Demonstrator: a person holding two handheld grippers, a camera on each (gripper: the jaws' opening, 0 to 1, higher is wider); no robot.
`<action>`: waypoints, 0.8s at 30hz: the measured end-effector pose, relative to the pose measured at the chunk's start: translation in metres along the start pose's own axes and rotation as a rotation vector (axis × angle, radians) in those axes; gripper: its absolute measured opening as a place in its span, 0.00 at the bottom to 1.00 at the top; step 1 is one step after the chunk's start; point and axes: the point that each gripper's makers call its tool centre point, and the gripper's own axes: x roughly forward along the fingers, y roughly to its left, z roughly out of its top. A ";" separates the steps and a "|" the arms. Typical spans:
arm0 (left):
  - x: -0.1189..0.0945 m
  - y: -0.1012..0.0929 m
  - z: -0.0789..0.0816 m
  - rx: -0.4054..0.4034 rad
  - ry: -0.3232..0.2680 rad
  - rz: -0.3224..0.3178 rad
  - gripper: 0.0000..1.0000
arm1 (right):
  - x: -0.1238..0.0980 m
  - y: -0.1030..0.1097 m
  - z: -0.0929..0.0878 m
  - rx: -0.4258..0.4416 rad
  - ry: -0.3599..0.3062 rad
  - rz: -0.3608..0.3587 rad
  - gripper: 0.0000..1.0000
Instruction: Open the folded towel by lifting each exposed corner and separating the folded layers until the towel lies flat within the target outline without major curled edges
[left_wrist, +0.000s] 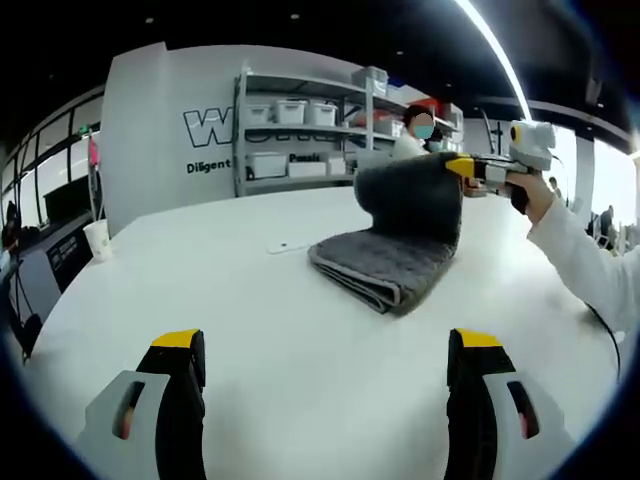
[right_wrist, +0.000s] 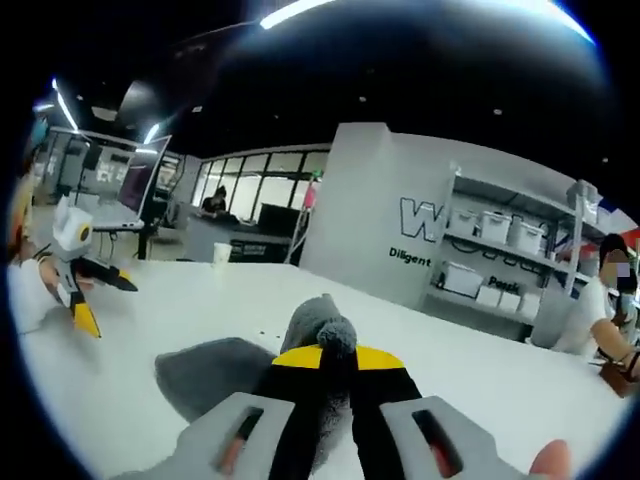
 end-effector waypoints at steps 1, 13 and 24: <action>0.000 0.000 0.000 0.000 0.000 0.000 1.00 | -0.001 -0.005 -0.002 0.012 0.001 -0.014 0.03; 0.000 0.003 0.002 -0.004 -0.002 0.001 1.00 | -0.018 -0.056 -0.028 0.140 0.005 -0.178 0.03; -0.001 0.001 0.002 -0.004 -0.004 0.001 1.00 | -0.026 -0.085 -0.062 0.099 0.160 -0.299 0.05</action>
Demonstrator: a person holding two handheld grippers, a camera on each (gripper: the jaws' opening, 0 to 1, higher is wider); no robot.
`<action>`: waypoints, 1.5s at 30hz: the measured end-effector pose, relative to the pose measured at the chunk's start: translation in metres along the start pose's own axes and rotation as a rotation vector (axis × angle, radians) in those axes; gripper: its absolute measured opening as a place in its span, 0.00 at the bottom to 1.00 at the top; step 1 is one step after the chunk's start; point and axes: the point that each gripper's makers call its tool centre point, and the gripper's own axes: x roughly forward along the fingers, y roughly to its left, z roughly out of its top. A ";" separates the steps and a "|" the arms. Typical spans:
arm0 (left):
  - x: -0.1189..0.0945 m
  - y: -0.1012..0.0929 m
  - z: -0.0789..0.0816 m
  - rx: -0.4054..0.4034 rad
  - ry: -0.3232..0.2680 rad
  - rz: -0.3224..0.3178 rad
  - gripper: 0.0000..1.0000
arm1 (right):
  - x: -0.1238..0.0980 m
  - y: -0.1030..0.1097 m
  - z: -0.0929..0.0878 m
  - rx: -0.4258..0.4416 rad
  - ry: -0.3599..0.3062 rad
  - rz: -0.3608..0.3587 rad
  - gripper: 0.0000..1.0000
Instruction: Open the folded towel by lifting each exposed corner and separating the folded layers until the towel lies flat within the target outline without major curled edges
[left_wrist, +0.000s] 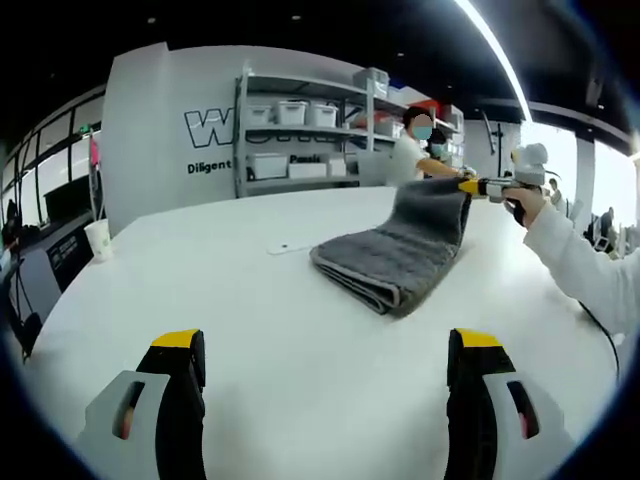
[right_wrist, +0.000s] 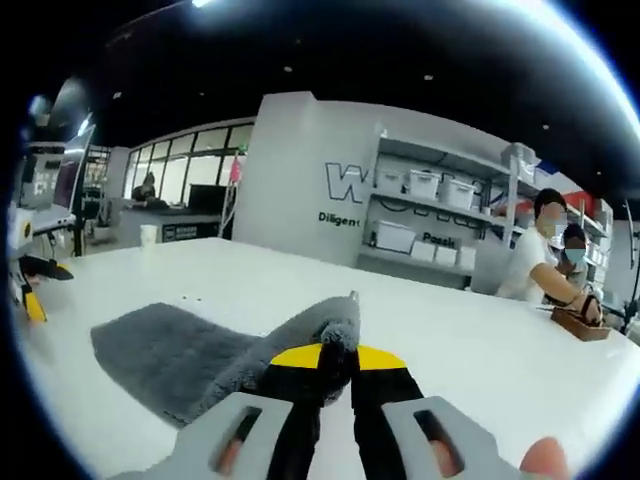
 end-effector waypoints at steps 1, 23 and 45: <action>0.000 0.000 0.000 0.000 0.000 0.001 1.00 | -0.001 -0.003 -0.005 0.006 0.018 -0.014 0.05; -0.001 -0.001 0.002 -0.007 -0.005 -0.004 1.00 | -0.014 -0.036 -0.108 0.179 0.252 -0.076 0.14; -0.001 0.000 0.003 -0.011 -0.009 -0.004 1.00 | -0.044 -0.006 0.039 0.179 -0.023 0.026 0.70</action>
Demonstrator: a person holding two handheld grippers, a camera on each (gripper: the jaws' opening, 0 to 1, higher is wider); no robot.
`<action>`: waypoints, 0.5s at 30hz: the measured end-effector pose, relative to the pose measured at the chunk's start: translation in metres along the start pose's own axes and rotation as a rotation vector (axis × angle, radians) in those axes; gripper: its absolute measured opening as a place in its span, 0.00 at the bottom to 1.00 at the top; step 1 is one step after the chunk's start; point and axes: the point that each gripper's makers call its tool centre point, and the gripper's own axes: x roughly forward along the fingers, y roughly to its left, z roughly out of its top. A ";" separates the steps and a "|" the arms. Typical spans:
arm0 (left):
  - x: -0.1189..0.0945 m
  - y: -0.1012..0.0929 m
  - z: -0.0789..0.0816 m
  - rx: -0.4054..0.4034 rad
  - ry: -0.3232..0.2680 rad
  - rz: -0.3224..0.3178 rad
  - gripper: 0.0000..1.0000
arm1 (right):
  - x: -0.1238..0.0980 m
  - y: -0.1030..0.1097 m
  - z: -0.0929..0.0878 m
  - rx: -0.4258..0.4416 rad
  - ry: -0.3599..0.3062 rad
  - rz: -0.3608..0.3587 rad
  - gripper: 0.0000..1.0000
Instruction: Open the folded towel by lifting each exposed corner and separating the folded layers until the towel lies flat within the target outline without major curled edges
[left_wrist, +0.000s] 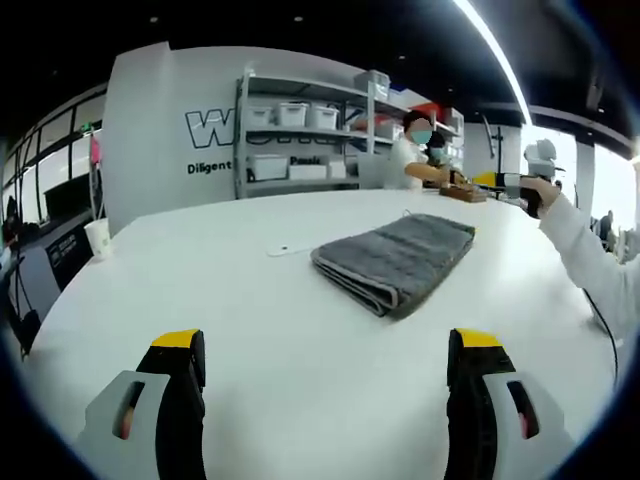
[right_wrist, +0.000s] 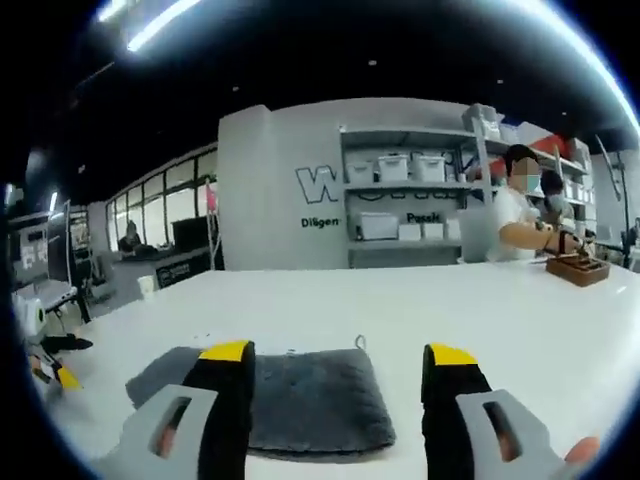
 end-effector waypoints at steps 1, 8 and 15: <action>0.000 0.000 0.000 0.000 0.000 0.000 1.00 | -0.001 0.009 0.004 -0.021 -0.002 0.018 0.73; 0.000 -0.001 0.000 -0.001 -0.001 -0.001 1.00 | -0.009 0.053 0.019 -0.100 0.007 0.088 0.91; -0.001 -0.001 0.002 -0.002 -0.006 -0.001 1.00 | -0.023 0.075 0.021 -0.109 0.063 0.130 0.99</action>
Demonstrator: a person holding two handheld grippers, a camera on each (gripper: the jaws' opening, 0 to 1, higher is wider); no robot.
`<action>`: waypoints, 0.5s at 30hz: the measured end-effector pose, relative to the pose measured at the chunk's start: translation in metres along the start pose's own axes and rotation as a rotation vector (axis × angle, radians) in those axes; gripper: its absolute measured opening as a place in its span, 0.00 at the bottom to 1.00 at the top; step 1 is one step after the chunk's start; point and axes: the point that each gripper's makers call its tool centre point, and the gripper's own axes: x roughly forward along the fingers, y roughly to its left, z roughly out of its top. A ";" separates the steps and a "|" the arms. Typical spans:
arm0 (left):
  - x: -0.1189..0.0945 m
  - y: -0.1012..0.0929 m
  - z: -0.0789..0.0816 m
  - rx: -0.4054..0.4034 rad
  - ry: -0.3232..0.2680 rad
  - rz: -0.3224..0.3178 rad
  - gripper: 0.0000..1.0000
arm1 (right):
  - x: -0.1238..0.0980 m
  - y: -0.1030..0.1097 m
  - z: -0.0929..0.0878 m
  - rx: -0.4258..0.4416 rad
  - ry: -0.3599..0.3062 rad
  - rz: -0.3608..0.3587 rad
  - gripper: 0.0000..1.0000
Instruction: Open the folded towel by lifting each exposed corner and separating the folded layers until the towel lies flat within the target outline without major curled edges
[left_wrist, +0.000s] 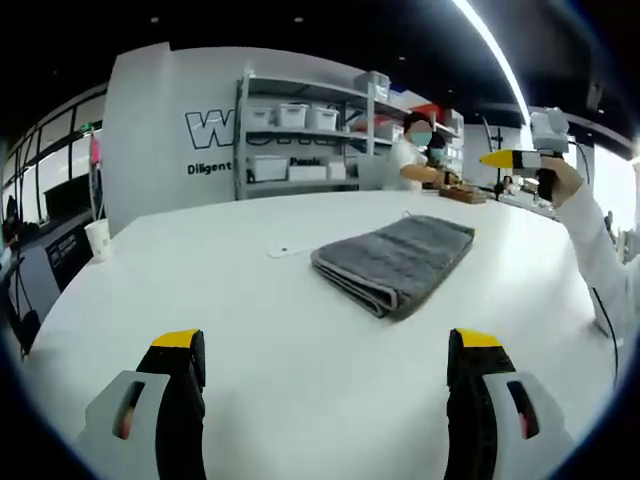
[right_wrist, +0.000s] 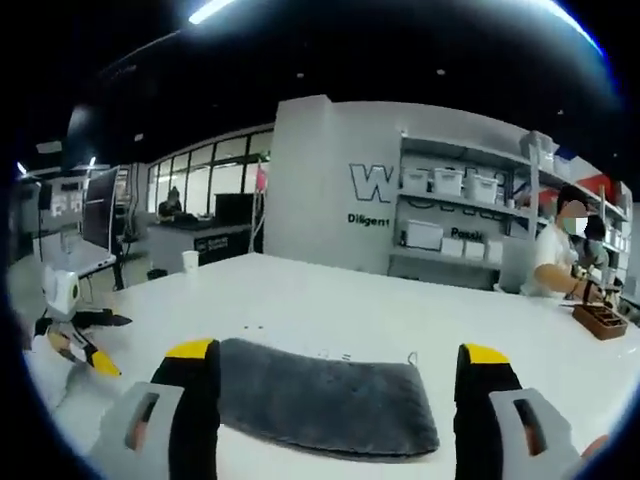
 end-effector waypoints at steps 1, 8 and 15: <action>0.000 0.000 0.000 0.000 0.000 0.000 1.00 | -0.001 0.001 0.000 0.003 0.009 0.005 0.99; 0.000 -0.001 0.000 -0.001 0.001 0.000 1.00 | -0.012 0.013 -0.013 0.006 0.126 0.041 0.99; 0.000 0.001 -0.002 -0.004 0.010 0.003 1.00 | -0.010 0.024 -0.038 -0.043 0.273 0.091 1.00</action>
